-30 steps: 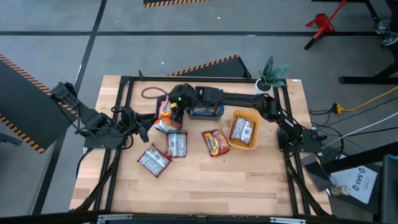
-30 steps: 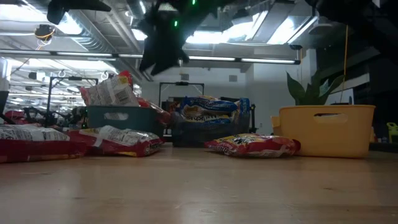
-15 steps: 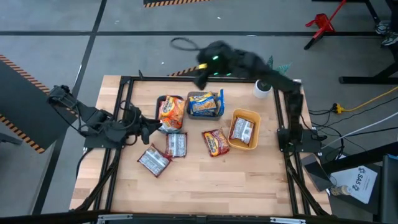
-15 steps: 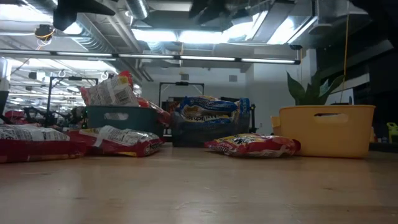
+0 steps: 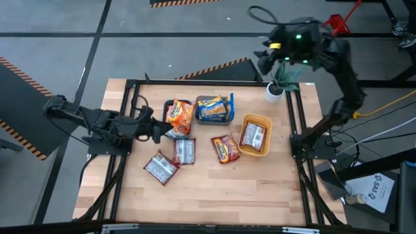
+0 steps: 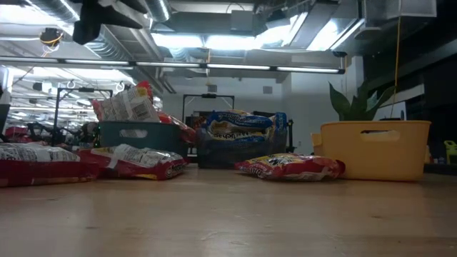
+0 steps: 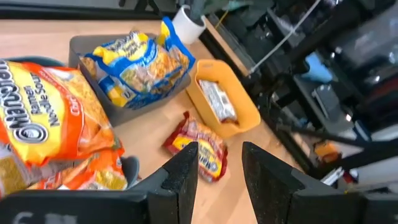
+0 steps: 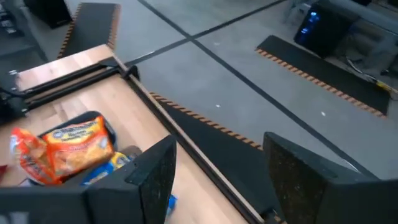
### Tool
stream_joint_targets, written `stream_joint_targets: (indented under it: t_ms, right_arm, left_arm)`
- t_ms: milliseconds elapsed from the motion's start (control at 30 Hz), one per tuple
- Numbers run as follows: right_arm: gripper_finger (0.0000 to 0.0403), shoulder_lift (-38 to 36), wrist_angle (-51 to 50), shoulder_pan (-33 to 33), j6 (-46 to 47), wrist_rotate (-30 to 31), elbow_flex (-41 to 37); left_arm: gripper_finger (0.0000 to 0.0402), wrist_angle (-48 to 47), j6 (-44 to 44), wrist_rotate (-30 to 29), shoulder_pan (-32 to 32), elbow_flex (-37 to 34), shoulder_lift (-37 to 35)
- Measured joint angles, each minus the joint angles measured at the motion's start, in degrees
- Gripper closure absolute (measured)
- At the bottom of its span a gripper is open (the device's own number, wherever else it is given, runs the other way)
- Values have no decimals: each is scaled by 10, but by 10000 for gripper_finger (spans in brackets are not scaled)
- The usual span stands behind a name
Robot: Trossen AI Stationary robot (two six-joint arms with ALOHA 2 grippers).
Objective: Sort Maruchan noodles
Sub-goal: Put the red noodle pack into the yellow bin
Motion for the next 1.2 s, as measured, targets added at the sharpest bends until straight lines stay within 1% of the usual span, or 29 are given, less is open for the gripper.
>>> stream_joint_targets:
  t_ms: [100, 167, 300, 400, 600, 733, 900, 967, 1067, 1200]
  right_arm:
    - [178, -16, -29, -20, -1, -19, 0]
    - [178, -20, -48, -30, -8, -42, 0]
    - [178, -22, -79, -31, -34, -83, -1]
    - [178, -23, -80, -31, -56, -103, -19]
    - [178, -26, -70, -48, -78, -131, -83]
    - [178, -26, -11, -66, -86, -165, -130]
    - [178, -26, 89, -102, -90, -181, -201]
    - [178, -25, 127, -118, -99, -206, -232]
    - [178, -25, 202, -134, -110, -267, -277]
    - [178, -25, 302, -144, -109, -328, -334]
  left_arm:
    - [282, 20, 2, 17, 30, 0, 0]
    - [282, 28, 2, 35, 51, 0, 0]
    - [282, 44, 5, 45, 88, 0, 0]
    - [282, 61, 7, 57, 117, 0, 0]
    - [282, 101, 26, 156, 194, 0, 0]
    - [282, 115, 49, 203, 248, 0, 0]
    - [282, 114, 91, 263, 324, 0, 0]
    - [282, 114, 110, 285, 359, 0, 0]
    - [282, 114, 129, 319, 404, 0, 0]
    - [282, 113, 188, 390, 453, 0, 0]
